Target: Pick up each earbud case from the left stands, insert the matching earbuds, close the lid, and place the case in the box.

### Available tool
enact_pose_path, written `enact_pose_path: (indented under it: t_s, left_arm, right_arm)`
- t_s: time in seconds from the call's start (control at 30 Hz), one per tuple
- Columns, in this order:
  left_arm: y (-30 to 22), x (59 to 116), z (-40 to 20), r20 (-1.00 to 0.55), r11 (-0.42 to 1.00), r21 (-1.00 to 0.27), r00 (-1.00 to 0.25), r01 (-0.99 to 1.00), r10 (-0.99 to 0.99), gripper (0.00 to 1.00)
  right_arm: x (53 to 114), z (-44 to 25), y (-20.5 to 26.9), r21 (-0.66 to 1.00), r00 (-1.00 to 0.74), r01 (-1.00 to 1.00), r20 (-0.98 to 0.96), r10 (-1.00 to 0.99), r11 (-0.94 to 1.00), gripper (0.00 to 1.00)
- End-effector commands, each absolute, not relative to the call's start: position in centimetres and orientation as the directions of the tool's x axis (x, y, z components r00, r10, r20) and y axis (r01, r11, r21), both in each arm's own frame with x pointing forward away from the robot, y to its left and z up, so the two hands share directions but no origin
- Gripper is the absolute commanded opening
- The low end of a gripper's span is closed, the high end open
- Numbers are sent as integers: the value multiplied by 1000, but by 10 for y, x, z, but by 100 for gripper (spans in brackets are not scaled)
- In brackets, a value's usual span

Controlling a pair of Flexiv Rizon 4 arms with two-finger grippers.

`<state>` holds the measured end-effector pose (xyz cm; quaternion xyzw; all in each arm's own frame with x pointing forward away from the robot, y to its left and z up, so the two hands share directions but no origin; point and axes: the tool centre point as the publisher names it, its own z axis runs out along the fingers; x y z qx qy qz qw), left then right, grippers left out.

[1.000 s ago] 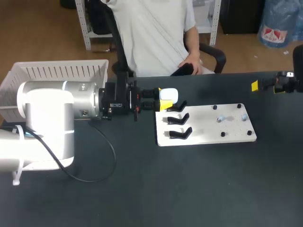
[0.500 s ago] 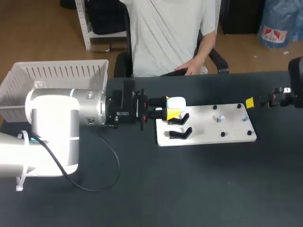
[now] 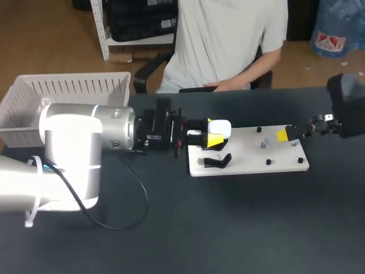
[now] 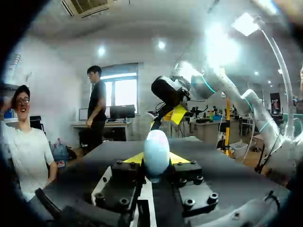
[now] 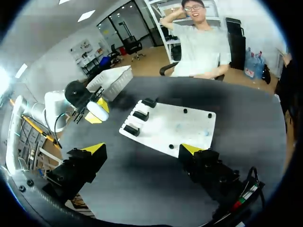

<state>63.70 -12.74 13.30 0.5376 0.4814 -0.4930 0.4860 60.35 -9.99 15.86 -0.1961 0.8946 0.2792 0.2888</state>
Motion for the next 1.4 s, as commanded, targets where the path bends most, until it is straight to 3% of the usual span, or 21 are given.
enact_pose_path:
  t_s: [0.03, 1.4]
  left_arm:
    - [-133, 641, 131, -998, -76, 46, 49, 996, 37, 0]
    - [-142, 641, 130, -999, -77, 28, 30, 997, 25, 0]
  right_arm:
    - [600, 162, -91, 392, -760, -519, -617, -201, 759, 100]
    - [621, 147, -6, 430, -766, -598, -556, -323, 677, 100]
